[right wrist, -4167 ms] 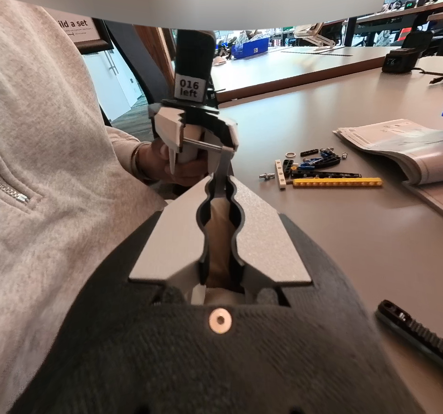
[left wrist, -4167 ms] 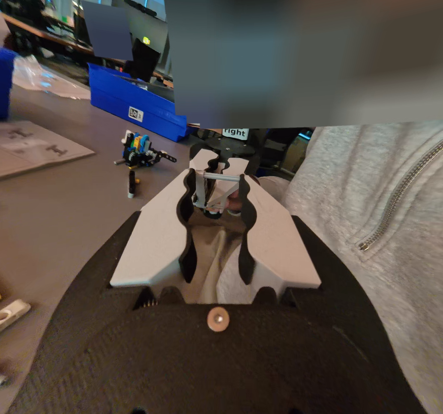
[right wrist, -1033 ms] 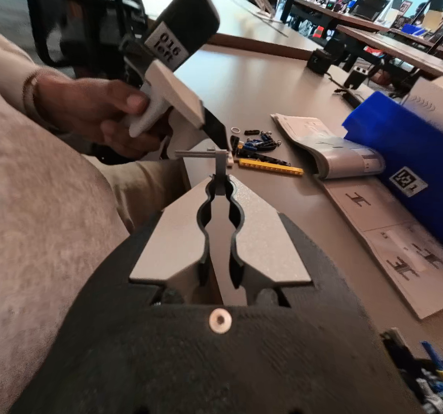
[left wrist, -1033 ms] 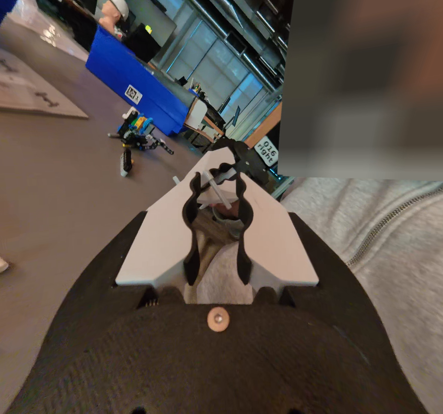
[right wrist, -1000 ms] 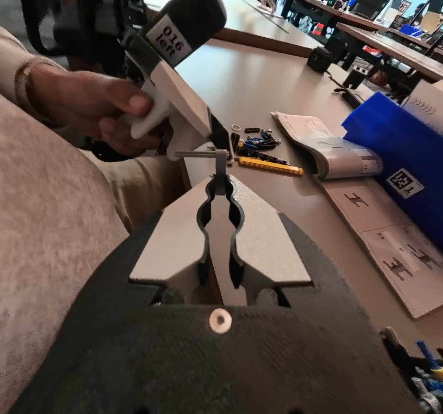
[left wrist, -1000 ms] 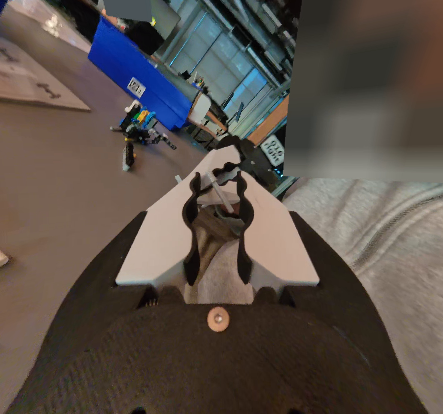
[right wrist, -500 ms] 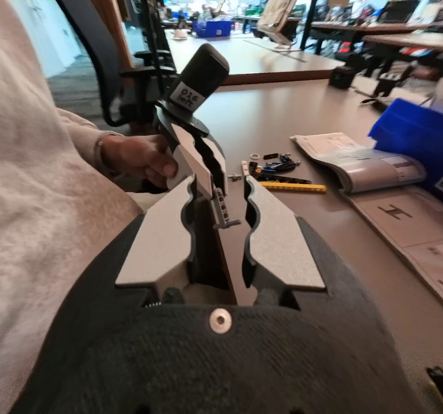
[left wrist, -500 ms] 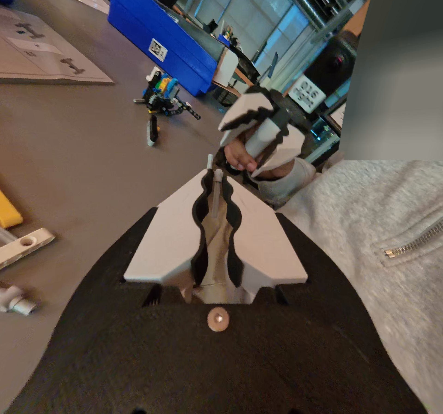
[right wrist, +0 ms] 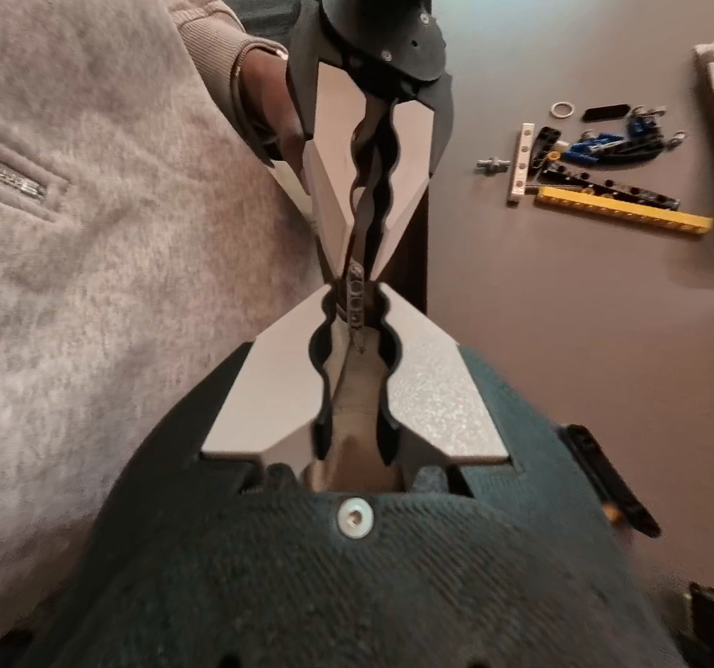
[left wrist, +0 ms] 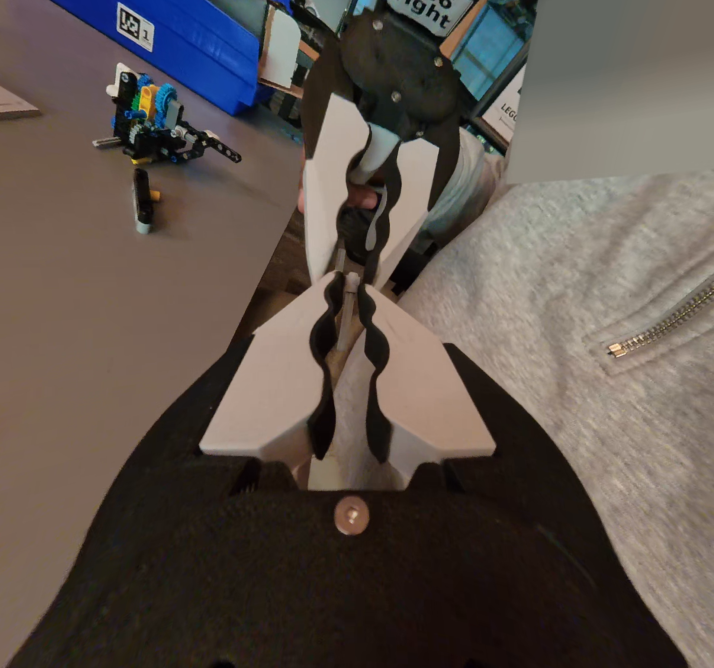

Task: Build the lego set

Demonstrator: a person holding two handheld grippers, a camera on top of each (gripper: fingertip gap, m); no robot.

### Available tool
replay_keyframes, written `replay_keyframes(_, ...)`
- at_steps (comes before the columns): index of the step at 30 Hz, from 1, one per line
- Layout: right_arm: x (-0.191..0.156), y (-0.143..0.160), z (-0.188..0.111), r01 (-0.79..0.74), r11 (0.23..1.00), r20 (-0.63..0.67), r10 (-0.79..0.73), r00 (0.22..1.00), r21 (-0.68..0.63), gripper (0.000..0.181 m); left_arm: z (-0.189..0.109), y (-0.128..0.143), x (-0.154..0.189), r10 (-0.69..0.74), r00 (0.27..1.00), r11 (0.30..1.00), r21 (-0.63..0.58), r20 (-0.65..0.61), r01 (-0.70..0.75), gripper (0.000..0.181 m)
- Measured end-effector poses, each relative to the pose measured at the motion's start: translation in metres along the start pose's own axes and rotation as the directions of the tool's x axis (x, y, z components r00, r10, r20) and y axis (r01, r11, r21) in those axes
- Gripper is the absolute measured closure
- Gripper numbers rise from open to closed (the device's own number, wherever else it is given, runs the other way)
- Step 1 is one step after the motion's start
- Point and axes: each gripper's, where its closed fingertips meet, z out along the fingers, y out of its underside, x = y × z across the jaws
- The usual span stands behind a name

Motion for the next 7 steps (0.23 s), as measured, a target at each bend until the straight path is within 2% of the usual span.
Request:
replay_keyframes(2,0.001,0.0,0.001,-0.022,1.0,-0.004,0.022,1.0,-0.006,0.174,-0.001,-0.001,-0.001,-0.006,1.0,1.0,0.013,0.005,0.006,0.176)
replay_keyframes(7,0.01,-0.002,-0.01,-0.137,0.99,-0.066,0.138,0.988,0.024,0.175,-0.005,-0.008,-0.012,-0.02,0.997,0.998,0.066,0.078,0.015,0.171)
